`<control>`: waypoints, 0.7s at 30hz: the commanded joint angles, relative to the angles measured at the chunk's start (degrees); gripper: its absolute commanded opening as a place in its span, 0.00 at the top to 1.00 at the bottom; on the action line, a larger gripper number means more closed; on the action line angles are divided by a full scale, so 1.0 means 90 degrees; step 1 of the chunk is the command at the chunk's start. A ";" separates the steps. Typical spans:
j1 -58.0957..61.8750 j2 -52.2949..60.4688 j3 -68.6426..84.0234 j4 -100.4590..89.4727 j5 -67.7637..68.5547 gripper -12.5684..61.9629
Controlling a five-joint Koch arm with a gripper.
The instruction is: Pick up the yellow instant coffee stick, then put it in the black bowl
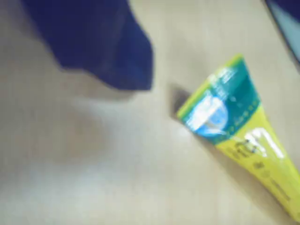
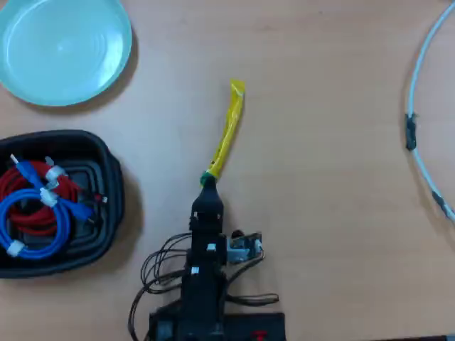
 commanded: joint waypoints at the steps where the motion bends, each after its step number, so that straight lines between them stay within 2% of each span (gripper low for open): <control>1: 0.0049 0.0576 0.0234 0.0244 0.0059 0.19; 5: 0.0049 0.0576 -0.0352 0.0889 0.0059 0.19; 9: -0.0049 0.0576 -0.1758 0.2871 -0.0234 0.19; 15: -0.0078 0.0566 -0.3818 0.6094 -0.2236 0.19; 21: -0.0059 0.0527 -0.4785 0.6660 -0.2598 0.19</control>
